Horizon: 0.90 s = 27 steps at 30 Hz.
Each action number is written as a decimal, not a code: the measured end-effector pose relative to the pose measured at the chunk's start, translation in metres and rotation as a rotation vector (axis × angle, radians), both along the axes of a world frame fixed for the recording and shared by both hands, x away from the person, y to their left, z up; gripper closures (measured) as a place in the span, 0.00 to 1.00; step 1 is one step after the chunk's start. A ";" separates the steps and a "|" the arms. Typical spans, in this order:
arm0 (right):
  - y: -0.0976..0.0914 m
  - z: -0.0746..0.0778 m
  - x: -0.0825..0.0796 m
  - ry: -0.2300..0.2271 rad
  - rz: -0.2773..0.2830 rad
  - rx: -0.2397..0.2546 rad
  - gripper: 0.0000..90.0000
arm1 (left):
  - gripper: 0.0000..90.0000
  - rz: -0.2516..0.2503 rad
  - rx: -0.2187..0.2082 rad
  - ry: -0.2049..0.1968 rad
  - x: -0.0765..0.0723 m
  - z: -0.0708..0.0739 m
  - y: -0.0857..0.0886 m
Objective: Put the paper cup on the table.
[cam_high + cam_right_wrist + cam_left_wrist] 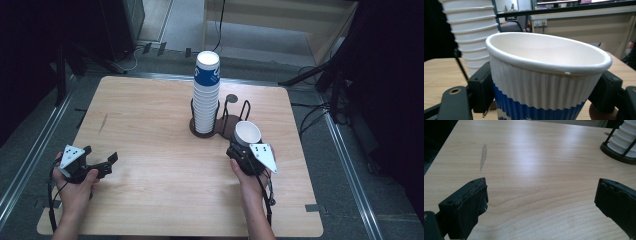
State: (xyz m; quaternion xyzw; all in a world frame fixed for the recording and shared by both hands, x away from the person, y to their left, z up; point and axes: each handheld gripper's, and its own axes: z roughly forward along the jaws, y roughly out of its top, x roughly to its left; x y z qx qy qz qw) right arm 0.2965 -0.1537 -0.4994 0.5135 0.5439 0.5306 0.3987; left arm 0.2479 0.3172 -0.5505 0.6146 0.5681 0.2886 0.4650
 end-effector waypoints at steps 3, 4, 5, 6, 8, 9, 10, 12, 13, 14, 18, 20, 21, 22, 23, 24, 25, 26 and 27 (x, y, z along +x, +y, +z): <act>-0.006 -0.001 0.005 -0.002 -0.016 -0.017 0.23 | 0.00 -0.005 0.000 0.001 -0.001 0.000 0.000; -0.008 -0.001 0.006 -0.004 -0.020 -0.027 0.23 | 0.00 -0.003 -0.003 0.000 -0.001 0.000 0.001; -0.010 -0.001 0.008 -0.007 -0.025 -0.034 0.22 | 0.00 -0.002 -0.005 0.000 -0.001 0.000 0.001; -0.012 -0.001 0.009 -0.006 -0.032 -0.039 0.22 | 0.00 0.001 -0.010 -0.001 -0.001 0.000 0.001; -0.016 -0.002 0.012 -0.007 -0.036 -0.037 0.22 | 0.00 0.006 -0.016 -0.002 -0.001 0.000 0.002; -0.018 -0.003 0.014 -0.004 -0.036 -0.030 0.22 | 0.00 0.012 -0.021 -0.001 -0.001 0.000 0.002; -0.020 -0.003 0.015 -0.002 -0.040 -0.033 0.22 | 0.00 0.023 -0.023 0.003 -0.001 0.000 0.003; -0.024 -0.005 0.018 0.006 -0.047 -0.028 0.22 | 0.00 0.034 -0.034 0.011 0.000 -0.001 0.004; -0.026 -0.006 0.020 0.011 -0.050 -0.031 0.22 | 0.00 0.034 -0.037 0.012 0.000 -0.001 0.004; -0.028 -0.008 0.021 0.015 -0.055 -0.034 0.22 | 0.00 0.035 -0.038 0.013 0.000 -0.001 0.004; -0.033 -0.013 0.028 0.034 -0.069 -0.050 0.22 | 0.00 0.039 -0.037 0.010 0.000 -0.001 0.004; -0.034 -0.016 0.031 0.045 -0.080 -0.057 0.22 | 0.00 0.040 -0.034 0.011 0.000 0.000 0.003; -0.036 -0.017 0.032 0.050 -0.083 -0.062 0.22 | 0.00 0.041 -0.034 0.012 0.000 -0.001 0.003; -0.036 -0.017 0.033 0.062 -0.084 -0.048 0.22 | 0.00 0.040 -0.034 0.014 0.000 0.000 0.004; -0.037 -0.018 0.035 0.062 -0.085 -0.037 0.22 | 0.00 0.042 -0.034 0.015 0.000 0.000 0.004; -0.038 -0.019 0.036 0.065 -0.088 -0.031 0.22 | 0.00 0.043 -0.034 0.014 0.000 -0.001 0.004; -0.039 -0.020 0.037 0.073 -0.096 -0.031 0.22 | 0.00 0.044 -0.035 0.014 0.000 -0.001 0.004; -0.039 -0.021 0.039 0.078 -0.100 -0.036 0.22 | 0.00 0.044 -0.035 0.014 0.000 -0.001 0.004; -0.040 -0.023 0.040 0.088 -0.106 -0.035 0.22 | 0.00 0.044 -0.034 0.014 0.000 -0.001 0.004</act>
